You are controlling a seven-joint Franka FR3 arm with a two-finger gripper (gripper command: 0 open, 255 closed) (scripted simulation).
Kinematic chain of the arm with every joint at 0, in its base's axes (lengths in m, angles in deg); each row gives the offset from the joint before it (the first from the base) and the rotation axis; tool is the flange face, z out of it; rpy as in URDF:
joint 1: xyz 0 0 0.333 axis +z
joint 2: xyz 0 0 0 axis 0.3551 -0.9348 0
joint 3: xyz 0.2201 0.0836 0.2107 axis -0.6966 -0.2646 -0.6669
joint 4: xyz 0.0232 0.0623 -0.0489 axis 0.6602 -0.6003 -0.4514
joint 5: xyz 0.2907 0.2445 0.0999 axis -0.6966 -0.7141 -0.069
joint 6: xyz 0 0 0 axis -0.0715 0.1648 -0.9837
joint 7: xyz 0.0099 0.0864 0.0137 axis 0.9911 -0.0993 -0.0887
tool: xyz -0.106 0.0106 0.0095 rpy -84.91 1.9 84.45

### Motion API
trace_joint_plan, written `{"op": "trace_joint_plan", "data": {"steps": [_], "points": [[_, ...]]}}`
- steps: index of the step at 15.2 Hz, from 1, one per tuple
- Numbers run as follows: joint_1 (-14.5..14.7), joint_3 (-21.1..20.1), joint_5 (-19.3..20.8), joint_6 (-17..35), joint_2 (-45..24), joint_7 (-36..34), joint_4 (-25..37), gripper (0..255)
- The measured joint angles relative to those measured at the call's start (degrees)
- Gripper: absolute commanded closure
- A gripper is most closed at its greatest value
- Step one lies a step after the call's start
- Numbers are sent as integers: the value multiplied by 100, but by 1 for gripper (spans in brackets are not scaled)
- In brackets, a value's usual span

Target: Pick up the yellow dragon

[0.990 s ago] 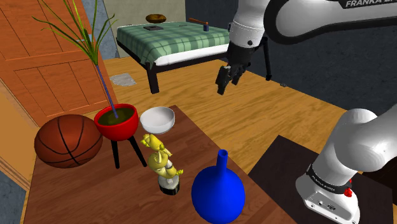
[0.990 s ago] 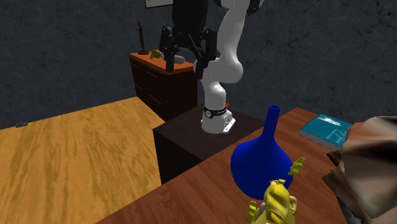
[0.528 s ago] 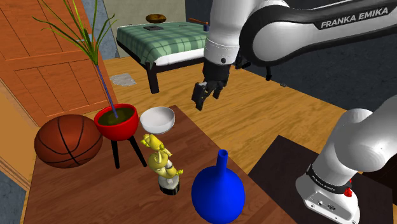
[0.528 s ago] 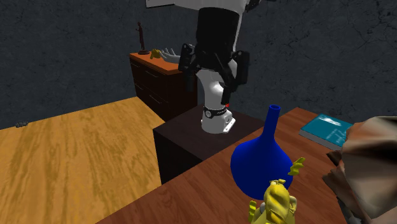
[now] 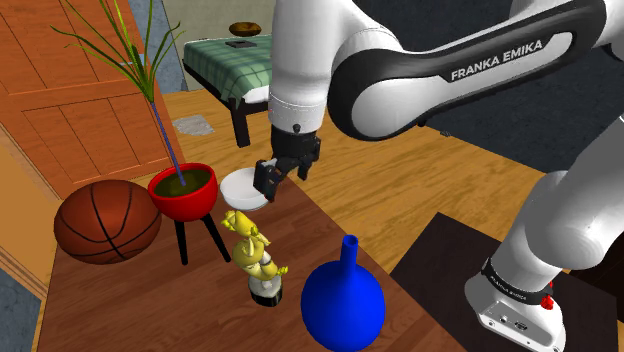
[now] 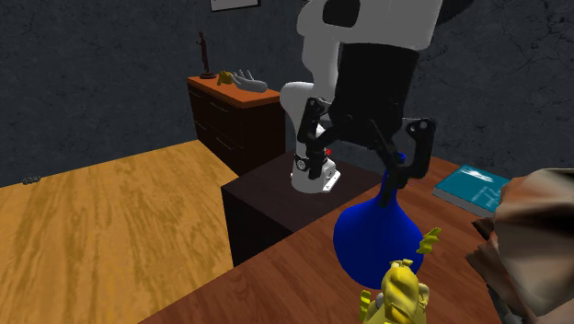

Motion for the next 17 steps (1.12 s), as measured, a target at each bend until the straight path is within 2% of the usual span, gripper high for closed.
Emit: {"op": "trace_joint_plan", "data": {"steps": [4,8,15,16,17], "points": [[120,-412,722,40,-953,-839,647,0],[402,-546,1407,-36,-1797,-1487,1265,0],[469,-506,1655,389,-2020,-1728,976,0],[471,-501,1671,415,-2036,-1739,961,255],[473,-499,1680,428,-2045,-1744,954,255]]}}
